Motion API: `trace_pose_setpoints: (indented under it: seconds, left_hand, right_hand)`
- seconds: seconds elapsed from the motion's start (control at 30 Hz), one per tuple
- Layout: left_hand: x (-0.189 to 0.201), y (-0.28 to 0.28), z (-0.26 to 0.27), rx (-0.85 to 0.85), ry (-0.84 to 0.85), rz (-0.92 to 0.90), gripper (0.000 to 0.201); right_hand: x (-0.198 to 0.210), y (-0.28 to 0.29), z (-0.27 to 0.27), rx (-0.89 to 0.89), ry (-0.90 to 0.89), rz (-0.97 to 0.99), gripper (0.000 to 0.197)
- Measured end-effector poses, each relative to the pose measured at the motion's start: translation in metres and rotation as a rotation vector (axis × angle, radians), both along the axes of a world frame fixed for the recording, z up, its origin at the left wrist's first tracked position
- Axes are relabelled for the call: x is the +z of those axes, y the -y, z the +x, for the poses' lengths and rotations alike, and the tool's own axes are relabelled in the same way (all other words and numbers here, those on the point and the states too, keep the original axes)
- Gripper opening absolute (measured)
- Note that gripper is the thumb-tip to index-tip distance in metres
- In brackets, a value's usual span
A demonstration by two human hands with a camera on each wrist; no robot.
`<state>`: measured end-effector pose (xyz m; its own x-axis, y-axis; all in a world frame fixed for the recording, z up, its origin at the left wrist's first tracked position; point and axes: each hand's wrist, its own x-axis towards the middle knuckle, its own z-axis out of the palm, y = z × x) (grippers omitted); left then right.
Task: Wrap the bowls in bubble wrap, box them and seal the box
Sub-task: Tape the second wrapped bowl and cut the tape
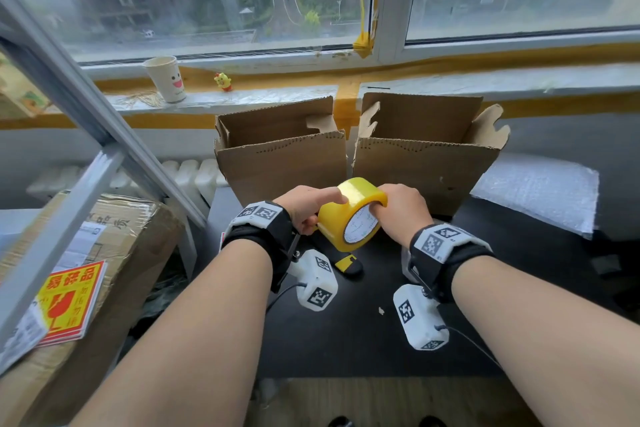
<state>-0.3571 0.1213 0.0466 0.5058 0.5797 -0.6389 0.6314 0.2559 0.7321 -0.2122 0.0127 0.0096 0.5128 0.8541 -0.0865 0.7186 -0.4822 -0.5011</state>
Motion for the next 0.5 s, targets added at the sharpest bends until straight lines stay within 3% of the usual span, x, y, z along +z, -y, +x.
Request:
trace_pose_setpoints:
  seconds: [0.2,0.37,0.5]
  left_hand:
    - [-0.001,-0.002,0.009,-0.019,-0.132,0.087,0.074]
    - [0.001,0.001,0.01,-0.022,-0.162,0.098,0.067]
    - [0.003,0.003,0.01,-0.012,-0.084,0.045,0.05]
  right_hand:
    - [0.007,0.003,-0.005,0.019,0.112,0.017,0.022]
    - [0.012,0.006,-0.009,0.069,0.243,0.014,0.02]
    - [0.011,0.007,-0.009,0.028,0.187,0.061,0.021]
